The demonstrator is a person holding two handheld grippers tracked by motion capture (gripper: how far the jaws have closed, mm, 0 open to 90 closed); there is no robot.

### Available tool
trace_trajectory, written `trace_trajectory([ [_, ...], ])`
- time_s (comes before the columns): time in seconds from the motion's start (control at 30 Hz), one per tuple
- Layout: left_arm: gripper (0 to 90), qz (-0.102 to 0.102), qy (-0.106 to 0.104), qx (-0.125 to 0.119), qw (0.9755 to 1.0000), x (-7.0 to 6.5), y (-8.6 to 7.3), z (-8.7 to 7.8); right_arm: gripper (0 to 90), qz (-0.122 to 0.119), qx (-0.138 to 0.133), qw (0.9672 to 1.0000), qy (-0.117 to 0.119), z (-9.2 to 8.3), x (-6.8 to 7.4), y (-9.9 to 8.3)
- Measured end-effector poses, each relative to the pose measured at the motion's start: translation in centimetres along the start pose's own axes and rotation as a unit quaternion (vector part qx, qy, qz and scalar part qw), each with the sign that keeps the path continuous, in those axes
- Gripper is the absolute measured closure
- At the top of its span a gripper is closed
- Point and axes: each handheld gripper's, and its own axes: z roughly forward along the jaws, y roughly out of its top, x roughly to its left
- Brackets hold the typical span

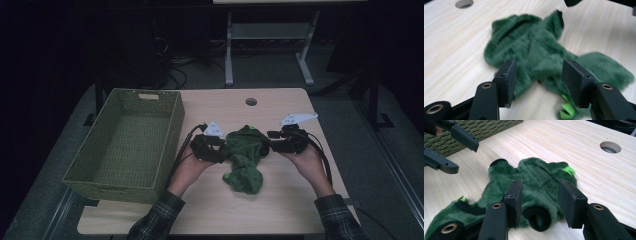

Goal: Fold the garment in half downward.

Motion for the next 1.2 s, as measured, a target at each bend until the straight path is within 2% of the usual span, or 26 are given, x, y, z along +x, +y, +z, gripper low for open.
trace_trajectory([
  [0.17, 47.4, 0.000, 0.011, -0.002, 0.9999, 1.1, 1.3, 1.0, 54.1, 0.008, -0.001, 0.9999, -0.013, 0.3, -1.1, 1.0],
  [0.27, 47.9, 0.002, 0.018, 0.006, 0.9998, 2.0, 1.9, 2.1, 54.1, 0.010, 0.001, 0.9998, -0.017, 0.8, -1.9, 1.3],
  [0.33, 47.9, 0.000, 0.024, 0.010, 0.9997, 2.5, 2.0, 2.8, 54.0, 0.015, -0.002, 0.9997, -0.021, 1.3, -2.3, 1.2],
  [0.43, 48.7, -0.006, 0.029, 0.010, 0.9995, 3.7, 2.0, 3.9, 53.8, 0.023, 0.007, 0.9995, -0.021, 2.1, -3.0, 0.8],
  [0.63, 49.5, -0.027, 0.023, 0.019, 0.9992, 6.1, 1.5, 6.6, 53.5, 0.037, 0.026, 0.9989, -0.018, 3.8, -4.2, -0.2],
  [0.8, 49.8, -0.034, 0.015, 0.034, 0.9987, 7.0, 1.1, 8.7, 53.4, 0.043, 0.046, 0.9979, -0.016, 5.3, -4.7, -0.8],
  [1.0, 51.0, -0.043, 0.010, 0.047, 0.9979, 7.7, 0.4, 9.7, 53.6, 0.047, 0.062, 0.9969, -0.017, 6.5, -5.3, -1.5],
  [1.13, 56.7, -0.049, 0.004, 0.056, 0.9972, 8.2, -0.1, 10.3, 56.7, 0.054, 0.068, 0.9961, -0.016, 7.1, -5.7, -2.0],
  [1.2, 60.6, -0.045, -0.001, 0.061, 0.9971, 8.3, -0.3, 10.4, 59.2, 0.058, 0.070, 0.9958, -0.015, 7.3, -5.8, -2.1],
])
